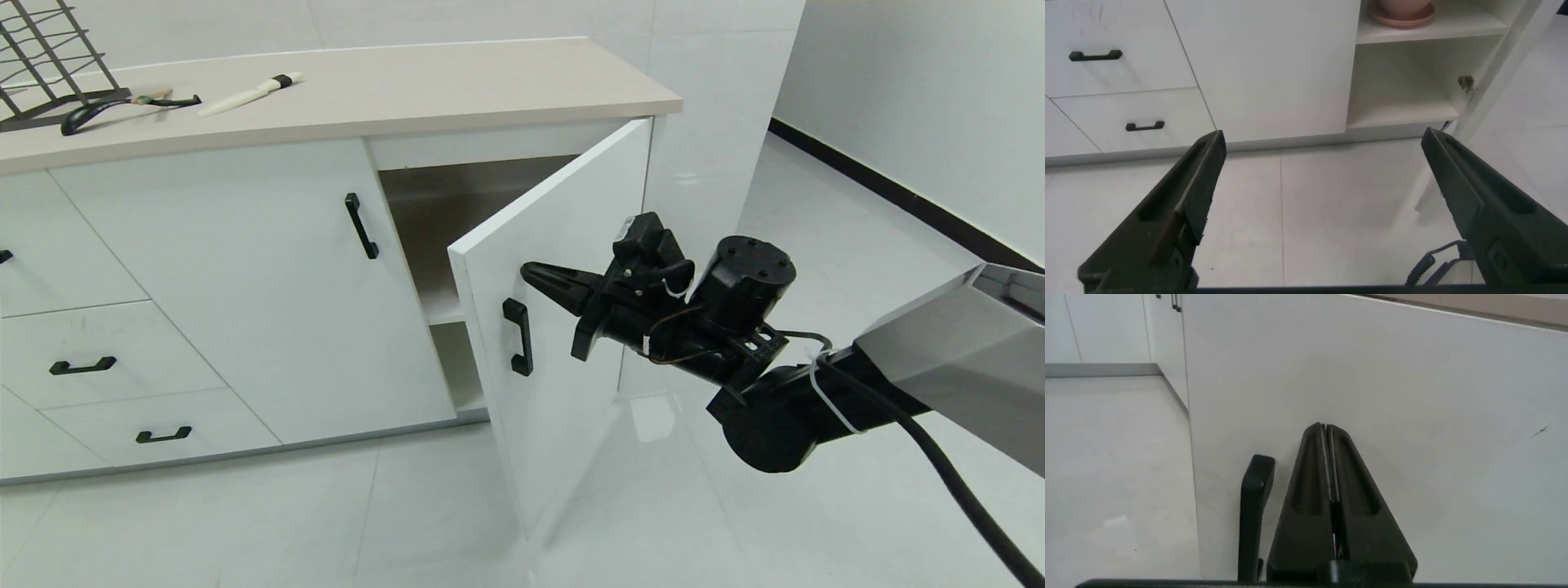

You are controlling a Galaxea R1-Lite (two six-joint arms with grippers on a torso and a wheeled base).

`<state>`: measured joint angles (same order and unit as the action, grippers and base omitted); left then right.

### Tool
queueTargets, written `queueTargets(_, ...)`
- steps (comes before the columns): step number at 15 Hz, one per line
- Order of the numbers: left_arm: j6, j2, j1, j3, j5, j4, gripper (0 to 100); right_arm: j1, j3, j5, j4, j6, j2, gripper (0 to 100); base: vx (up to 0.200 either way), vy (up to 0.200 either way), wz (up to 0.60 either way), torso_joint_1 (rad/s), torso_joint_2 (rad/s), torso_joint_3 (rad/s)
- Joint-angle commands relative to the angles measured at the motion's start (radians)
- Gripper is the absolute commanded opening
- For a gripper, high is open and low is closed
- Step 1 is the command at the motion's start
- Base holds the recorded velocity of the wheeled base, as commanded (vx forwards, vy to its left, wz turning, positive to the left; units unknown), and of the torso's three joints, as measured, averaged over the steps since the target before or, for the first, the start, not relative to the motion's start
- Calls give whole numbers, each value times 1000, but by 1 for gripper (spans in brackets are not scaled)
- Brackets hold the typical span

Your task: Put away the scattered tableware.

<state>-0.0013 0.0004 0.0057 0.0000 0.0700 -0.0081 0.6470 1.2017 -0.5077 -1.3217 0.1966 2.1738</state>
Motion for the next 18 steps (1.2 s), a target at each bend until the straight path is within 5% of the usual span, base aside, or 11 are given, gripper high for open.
queueTargets(1,0,0,0,0,1,-1,100,11,36,0,-2,-2,43,0,0,0,0,0,0,0)
queueTargets(12,0,0,0,0,1,0,100,11,102,1,-31,-29,67,0,0,0,0,0,0,0)
queueTargets(18,0,0,0,0,1,0,100,-7,-159,1,-37,-28,-189,0,0,0,0,0,0,0)
